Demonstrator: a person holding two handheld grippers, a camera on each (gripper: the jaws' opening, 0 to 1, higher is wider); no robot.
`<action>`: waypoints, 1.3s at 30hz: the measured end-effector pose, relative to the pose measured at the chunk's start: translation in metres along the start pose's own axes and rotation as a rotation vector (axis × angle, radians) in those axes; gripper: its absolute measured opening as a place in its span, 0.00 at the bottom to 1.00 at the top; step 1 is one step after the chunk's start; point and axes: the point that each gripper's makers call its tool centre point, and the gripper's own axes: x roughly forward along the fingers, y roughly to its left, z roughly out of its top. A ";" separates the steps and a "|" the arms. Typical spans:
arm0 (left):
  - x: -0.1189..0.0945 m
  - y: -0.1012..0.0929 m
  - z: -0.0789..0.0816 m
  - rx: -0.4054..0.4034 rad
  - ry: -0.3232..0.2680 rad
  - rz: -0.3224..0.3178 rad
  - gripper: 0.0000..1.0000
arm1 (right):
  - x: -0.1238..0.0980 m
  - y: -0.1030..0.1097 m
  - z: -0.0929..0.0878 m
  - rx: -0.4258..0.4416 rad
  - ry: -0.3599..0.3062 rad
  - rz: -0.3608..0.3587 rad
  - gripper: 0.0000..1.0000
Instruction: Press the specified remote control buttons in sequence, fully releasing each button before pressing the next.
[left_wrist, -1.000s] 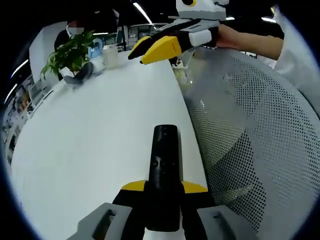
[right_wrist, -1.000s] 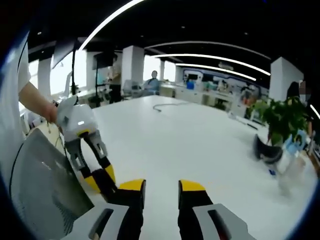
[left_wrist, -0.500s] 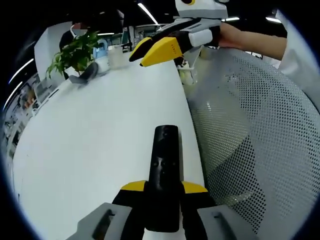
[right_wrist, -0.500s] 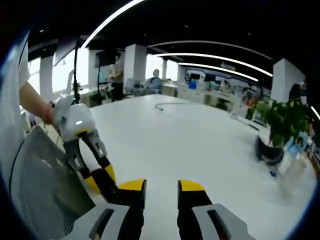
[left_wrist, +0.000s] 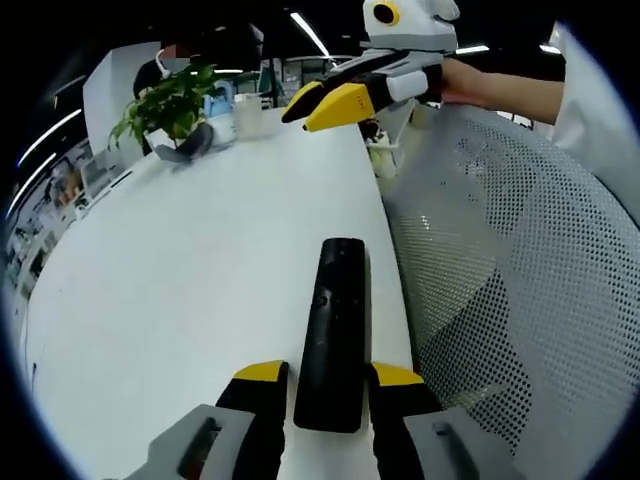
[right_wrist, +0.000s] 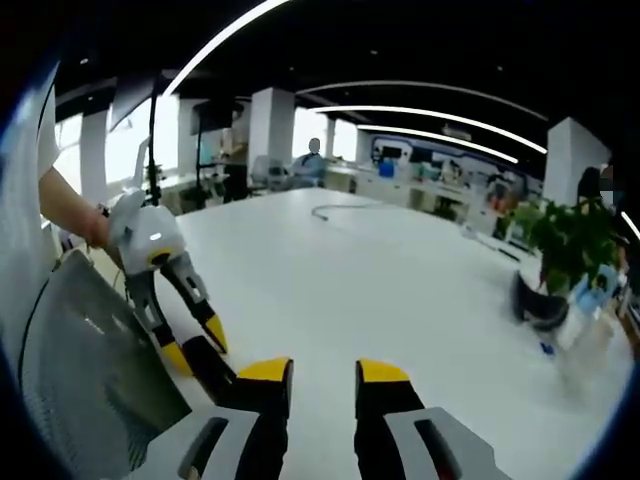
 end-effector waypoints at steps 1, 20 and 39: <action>-0.001 0.000 -0.002 -0.003 0.002 -0.001 0.32 | 0.000 0.000 0.000 0.000 0.001 0.001 0.22; -0.001 -0.011 -0.001 0.020 -0.017 -0.006 0.24 | 0.007 0.019 -0.012 -0.024 0.072 0.090 0.19; -0.002 -0.012 -0.001 0.001 -0.086 0.000 0.25 | 0.017 0.056 -0.060 -0.091 0.338 0.280 0.16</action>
